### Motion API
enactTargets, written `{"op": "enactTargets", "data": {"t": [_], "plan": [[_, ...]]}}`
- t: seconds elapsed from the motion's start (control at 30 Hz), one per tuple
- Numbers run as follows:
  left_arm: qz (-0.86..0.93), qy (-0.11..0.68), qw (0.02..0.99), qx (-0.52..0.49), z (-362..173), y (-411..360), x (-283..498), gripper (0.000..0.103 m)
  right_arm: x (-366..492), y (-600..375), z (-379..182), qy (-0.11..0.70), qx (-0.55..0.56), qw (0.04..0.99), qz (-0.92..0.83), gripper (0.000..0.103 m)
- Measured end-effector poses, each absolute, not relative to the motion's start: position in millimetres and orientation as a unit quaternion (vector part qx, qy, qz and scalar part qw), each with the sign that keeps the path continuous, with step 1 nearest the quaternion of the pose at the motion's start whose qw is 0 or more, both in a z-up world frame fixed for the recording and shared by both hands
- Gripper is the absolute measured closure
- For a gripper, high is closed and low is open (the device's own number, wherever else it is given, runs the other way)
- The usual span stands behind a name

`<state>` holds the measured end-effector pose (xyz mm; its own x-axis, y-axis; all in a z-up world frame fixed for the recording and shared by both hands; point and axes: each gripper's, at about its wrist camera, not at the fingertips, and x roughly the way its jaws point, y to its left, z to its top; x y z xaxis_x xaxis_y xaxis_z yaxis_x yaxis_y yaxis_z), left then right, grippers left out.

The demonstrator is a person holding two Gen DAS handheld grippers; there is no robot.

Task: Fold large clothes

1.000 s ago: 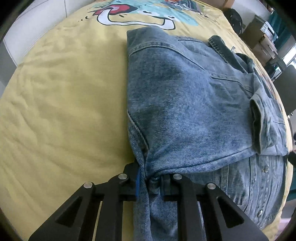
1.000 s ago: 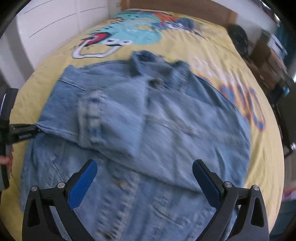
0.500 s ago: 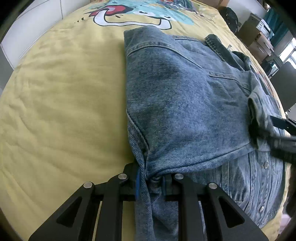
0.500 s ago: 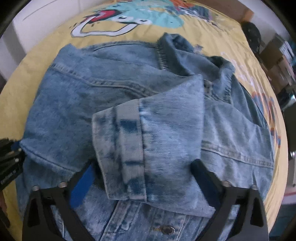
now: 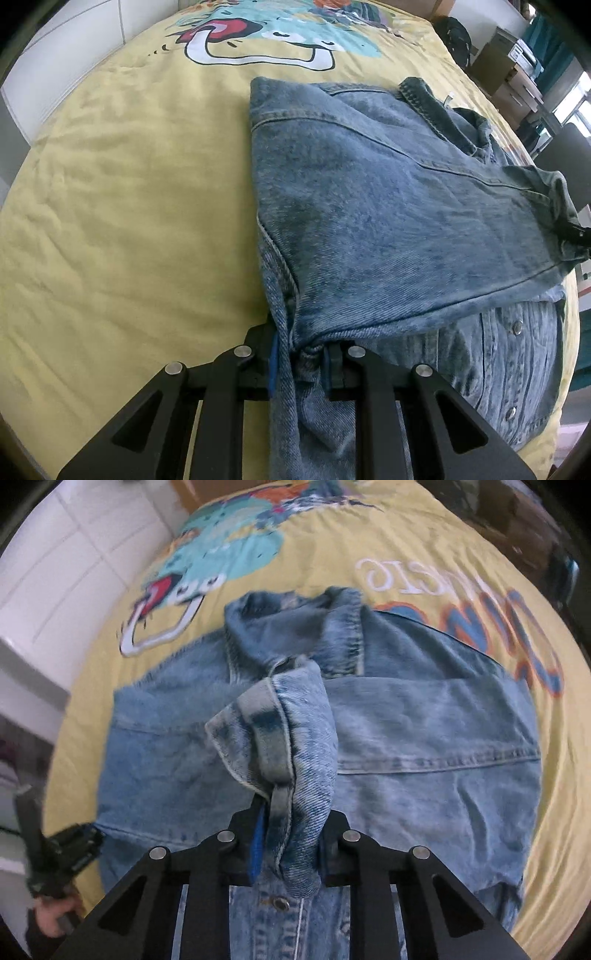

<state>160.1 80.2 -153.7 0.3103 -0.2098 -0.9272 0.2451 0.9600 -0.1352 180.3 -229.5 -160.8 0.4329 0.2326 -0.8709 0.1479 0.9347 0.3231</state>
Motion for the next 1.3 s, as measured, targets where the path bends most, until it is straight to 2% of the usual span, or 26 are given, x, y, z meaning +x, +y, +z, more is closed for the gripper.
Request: {"op": "enactTargets", "data": {"t": [0.1, 0.17, 0.27, 0.33, 0.57, 0.67, 0.73, 0.77, 0.83, 0.87, 0.93, 1.1, 1.17, 1.23, 1.3], "plan": [[-0.132, 0.576, 0.806, 0.026, -160.6, 76.1, 161.6, 0.088, 173.2, -238.6, -171.7, 0.537, 0.216, 0.815, 0.031, 0.081], [-0.128, 0.579, 0.804, 0.028, -166.5, 74.8, 161.7, 0.088, 172.8, -245.1, -186.6, 0.548, 0.222, 0.806, 0.021, 0.076], [-0.124, 0.578, 0.806, 0.031, -166.4, 74.0, 160.6, 0.088, 164.5, -252.5, -205.0, 0.562, 0.207, 0.801, -0.013, 0.06], [-0.123, 0.579, 0.805, 0.031, -166.4, 73.6, 160.9, 0.087, 162.0, -256.1, -210.0, 0.563, 0.174, 0.807, -0.042, 0.055], [-0.117, 0.58, 0.806, 0.022, -166.5, 73.0, 160.9, 0.084, 146.3, -290.0, -207.7, 0.558, 0.174, 0.809, -0.057, 0.044], [-0.109, 0.587, 0.802, 0.023, -161.7, 74.0, 159.9, 0.073, 142.6, -304.1, -204.5, 0.559, 0.16, 0.81, -0.077, 0.043], [-0.093, 0.587, 0.804, 0.033, -155.4, 73.7, 158.6, 0.051, 139.0, -314.0, -201.9, 0.559, 0.15, 0.81, -0.095, 0.043], [-0.087, 0.584, 0.806, 0.038, -149.8, 74.6, 156.3, 0.047, 135.3, -318.3, -198.5, 0.555, 0.151, 0.812, -0.095, 0.043], [-0.086, 0.574, 0.813, 0.045, -136.9, 76.4, 151.2, 0.029, 129.3, -321.1, -191.1, 0.548, 0.145, 0.82, -0.084, 0.042], [-0.083, 0.57, 0.816, 0.049, -130.0, 77.2, 148.9, 0.024, 126.6, -319.8, -186.1, 0.544, 0.136, 0.824, -0.082, 0.039], [-0.084, 0.56, 0.823, 0.052, -117.1, 77.9, 145.3, 0.004, 123.3, -315.4, -177.9, 0.537, 0.113, 0.832, -0.08, 0.024], [-0.101, 0.527, 0.841, 0.063, -87.2, 51.9, 144.1, 0.001, 118.0, -292.8, -161.8, 0.519, 0.088, 0.848, -0.054, 0.019], [-0.109, 0.524, 0.842, 0.073, -84.2, 30.1, 146.9, 0.001, 118.1, -282.0, -159.7, 0.513, 0.086, 0.853, -0.046, 0.014], [-0.125, 0.517, 0.843, 0.084, -82.9, 8.7, 145.5, 0.001, 120.1, -269.7, -158.0, 0.503, 0.082, 0.859, -0.041, 0.002], [-0.143, 0.504, 0.847, 0.09, -87.9, -16.5, 145.6, 0.001, 122.1, -256.7, -158.5, 0.482, 0.073, 0.872, -0.039, 0.0]]}}
